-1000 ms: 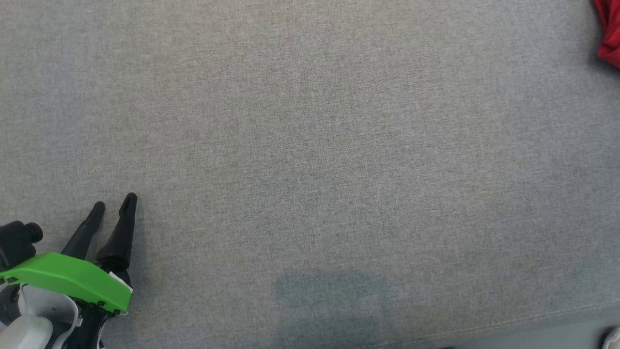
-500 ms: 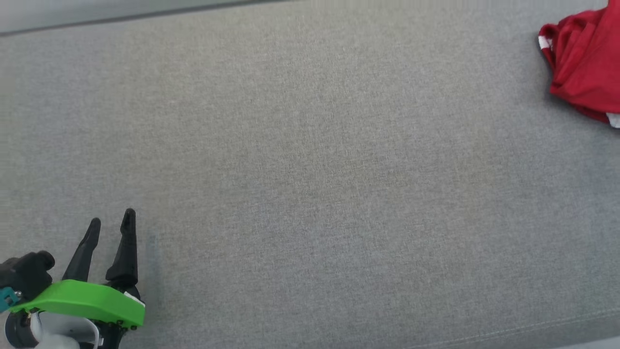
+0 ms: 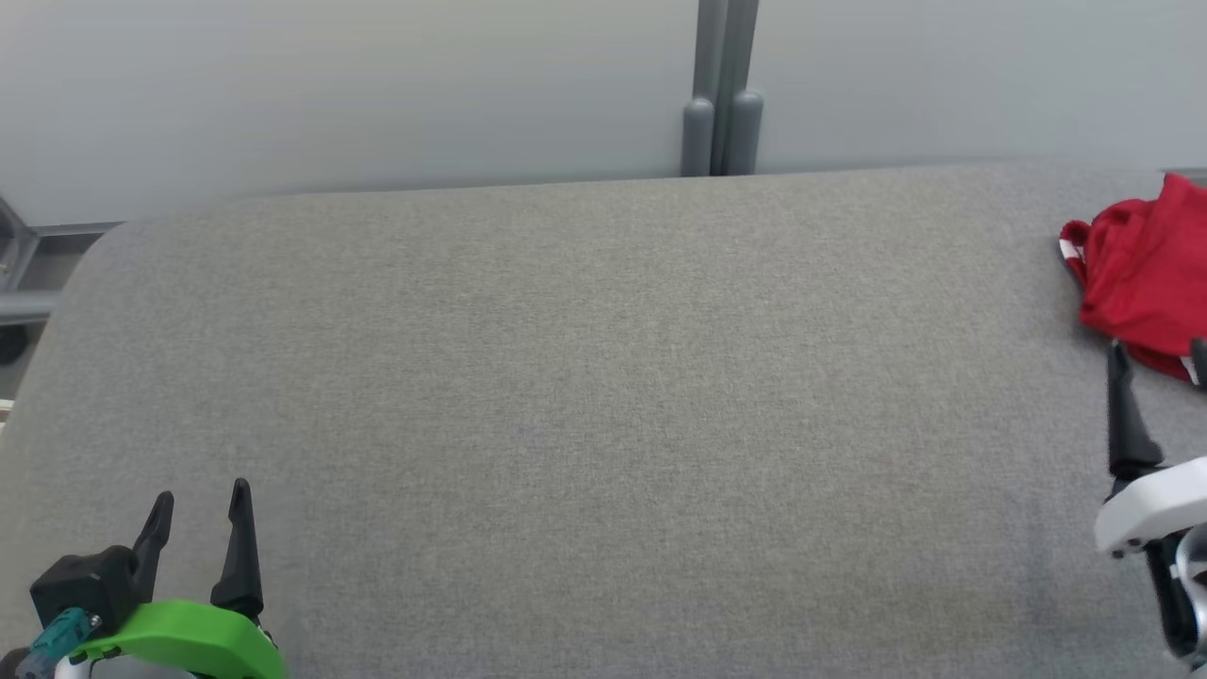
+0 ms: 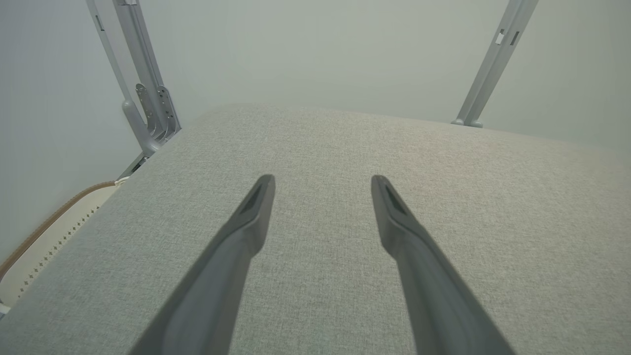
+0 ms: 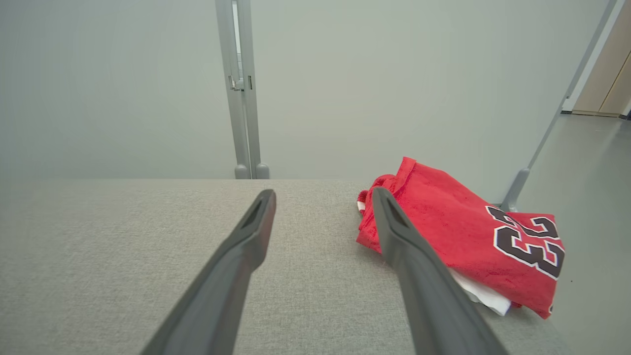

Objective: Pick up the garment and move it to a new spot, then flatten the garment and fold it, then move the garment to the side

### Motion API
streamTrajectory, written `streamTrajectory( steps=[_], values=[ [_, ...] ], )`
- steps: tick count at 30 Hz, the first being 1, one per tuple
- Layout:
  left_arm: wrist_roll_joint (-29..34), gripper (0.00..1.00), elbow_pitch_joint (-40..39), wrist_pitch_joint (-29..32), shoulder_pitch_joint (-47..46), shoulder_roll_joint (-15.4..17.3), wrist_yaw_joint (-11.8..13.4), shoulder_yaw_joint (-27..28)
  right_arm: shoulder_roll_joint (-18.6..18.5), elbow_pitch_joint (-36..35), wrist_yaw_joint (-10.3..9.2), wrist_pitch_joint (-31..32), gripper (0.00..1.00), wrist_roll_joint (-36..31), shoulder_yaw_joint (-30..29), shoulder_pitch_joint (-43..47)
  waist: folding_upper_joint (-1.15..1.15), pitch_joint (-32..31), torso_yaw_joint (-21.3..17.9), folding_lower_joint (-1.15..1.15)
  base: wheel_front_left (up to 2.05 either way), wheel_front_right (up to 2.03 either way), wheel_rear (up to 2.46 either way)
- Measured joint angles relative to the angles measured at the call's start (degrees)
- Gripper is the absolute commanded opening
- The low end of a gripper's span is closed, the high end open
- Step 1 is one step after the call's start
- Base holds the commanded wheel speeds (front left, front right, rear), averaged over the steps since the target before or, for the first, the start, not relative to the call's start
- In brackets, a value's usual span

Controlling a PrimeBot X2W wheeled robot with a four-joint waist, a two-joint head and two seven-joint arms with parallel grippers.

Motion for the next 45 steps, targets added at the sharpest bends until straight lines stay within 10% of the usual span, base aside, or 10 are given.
streamTrajectory(
  steps=[18, 45],
  values=[
    [13.54, 1.0, 8.83, -0.07, 3.55, -7.9, -12.46, 9.71, 12.78, -5.57, 0.0, -4.83, 1.0, -10.45, 4.89, 12.69, 0.0, -4.46, 7.79, 0.0, 0.0, 0.0, 0.0],
    [22.64, 1.0, 12.3, -0.07, 5.32, -13.72, -22.3, 17.53, 15.13, -3.34, 0.0, -7.5, 1.0, -12.25, -0.35, 16.84, 0.0, -6.31, 7.04, 0.0, 0.0, 0.0, 0.0]
  ],
)
